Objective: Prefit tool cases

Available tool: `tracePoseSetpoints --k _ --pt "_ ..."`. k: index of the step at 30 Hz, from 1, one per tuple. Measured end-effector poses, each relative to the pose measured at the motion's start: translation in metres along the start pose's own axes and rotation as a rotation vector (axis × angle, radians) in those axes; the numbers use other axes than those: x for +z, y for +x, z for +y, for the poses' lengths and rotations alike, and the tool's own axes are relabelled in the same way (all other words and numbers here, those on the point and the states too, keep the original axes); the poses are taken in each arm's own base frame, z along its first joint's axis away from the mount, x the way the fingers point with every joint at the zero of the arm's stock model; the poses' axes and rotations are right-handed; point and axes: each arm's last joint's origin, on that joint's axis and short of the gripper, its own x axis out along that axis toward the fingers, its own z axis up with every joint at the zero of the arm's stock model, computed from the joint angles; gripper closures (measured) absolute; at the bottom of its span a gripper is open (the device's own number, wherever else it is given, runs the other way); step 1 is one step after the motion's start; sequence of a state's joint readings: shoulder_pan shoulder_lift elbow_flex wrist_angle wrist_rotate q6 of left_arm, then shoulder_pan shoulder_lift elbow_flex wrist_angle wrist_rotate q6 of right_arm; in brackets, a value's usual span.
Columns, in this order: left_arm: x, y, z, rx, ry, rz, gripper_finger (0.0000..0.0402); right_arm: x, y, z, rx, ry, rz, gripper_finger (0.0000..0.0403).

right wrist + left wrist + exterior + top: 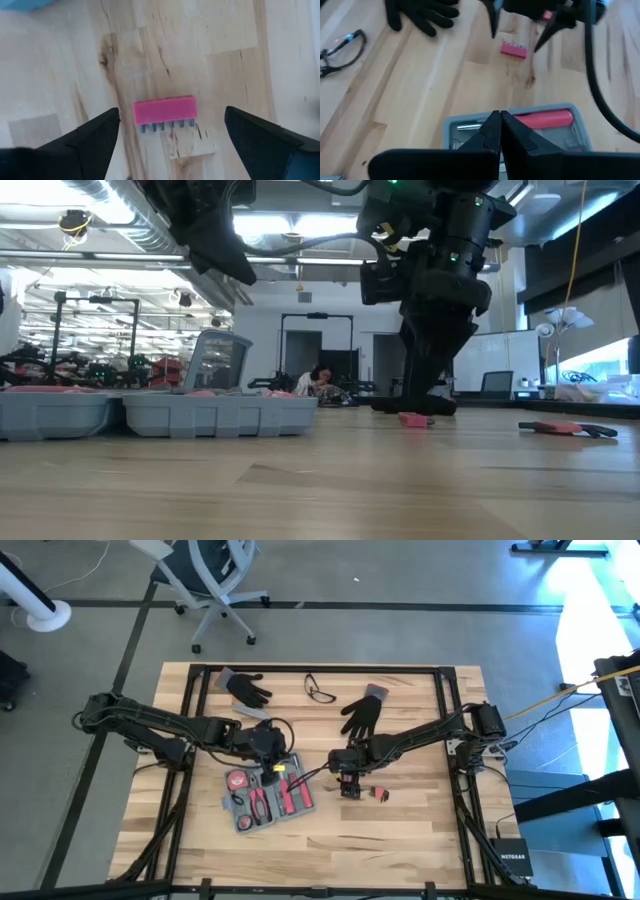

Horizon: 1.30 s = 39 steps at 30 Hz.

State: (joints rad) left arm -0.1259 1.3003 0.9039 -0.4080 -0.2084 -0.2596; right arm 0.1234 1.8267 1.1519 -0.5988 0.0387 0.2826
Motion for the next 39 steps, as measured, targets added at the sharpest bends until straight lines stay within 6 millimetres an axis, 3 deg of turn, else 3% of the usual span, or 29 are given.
tracePoseSetpoints --k 7,13,23,32,39 --pt "0.000 0.000 0.000 -0.022 0.004 0.007 0.0401 -0.005 0.017 0.004 0.035 -0.129 0.068 0.0052" --pt "0.001 0.001 0.002 -0.013 -0.089 0.006 0.0401 0.002 0.018 -0.006 -0.034 -0.120 0.035 0.0052" --pt "0.001 0.001 0.006 0.008 -0.102 0.002 0.0401 0.001 0.020 -0.010 0.017 -0.102 0.049 0.0052" --pt "0.001 0.001 0.006 0.007 -0.130 0.005 0.0401 0.002 0.020 -0.008 0.074 0.041 0.046 0.0052" --pt "-0.001 0.001 0.006 -0.004 -0.132 0.029 0.0401 0.003 0.020 -0.011 0.016 0.172 0.031 0.0052"
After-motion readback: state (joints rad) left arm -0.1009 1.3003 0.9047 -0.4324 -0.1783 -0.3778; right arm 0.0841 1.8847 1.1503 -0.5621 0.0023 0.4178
